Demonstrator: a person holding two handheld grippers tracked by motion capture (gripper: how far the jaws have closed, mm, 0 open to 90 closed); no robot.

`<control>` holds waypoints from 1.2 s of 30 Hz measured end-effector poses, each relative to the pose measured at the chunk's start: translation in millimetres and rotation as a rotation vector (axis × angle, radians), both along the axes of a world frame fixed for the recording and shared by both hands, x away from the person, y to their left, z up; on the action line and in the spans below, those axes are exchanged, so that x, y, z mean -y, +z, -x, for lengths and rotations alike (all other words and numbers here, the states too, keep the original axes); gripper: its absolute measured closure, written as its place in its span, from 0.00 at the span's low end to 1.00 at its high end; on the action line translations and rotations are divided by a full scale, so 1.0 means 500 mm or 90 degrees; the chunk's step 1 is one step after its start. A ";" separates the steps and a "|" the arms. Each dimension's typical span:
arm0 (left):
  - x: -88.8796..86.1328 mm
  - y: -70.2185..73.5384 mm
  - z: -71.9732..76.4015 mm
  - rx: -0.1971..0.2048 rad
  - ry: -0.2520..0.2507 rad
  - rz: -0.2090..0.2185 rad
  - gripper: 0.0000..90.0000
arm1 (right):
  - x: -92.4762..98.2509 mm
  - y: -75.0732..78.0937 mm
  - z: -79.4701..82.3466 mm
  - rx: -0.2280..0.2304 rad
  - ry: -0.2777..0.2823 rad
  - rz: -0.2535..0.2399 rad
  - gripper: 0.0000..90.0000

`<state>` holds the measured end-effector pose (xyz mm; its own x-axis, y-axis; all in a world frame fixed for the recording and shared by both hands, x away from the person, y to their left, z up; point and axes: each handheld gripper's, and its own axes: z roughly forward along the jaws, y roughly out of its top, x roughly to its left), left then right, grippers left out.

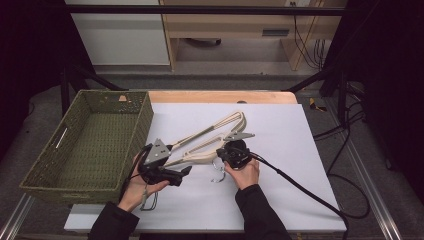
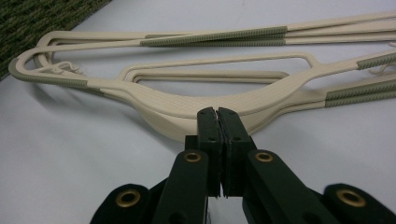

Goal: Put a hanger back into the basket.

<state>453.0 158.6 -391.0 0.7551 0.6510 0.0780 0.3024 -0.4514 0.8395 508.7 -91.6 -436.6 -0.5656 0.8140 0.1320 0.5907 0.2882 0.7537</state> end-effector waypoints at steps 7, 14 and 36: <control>0.048 -0.032 -0.043 -0.024 -0.022 -0.048 0.16 | -0.003 0.010 -0.004 0.004 0.007 0.009 0.99; 0.085 -0.066 -0.093 -0.026 -0.020 -0.091 0.28 | -0.006 0.016 -0.003 0.011 0.011 0.017 0.99; 0.138 -0.117 -0.141 0.020 -0.043 -0.219 0.67 | -0.003 0.024 -0.002 0.005 0.012 0.019 0.99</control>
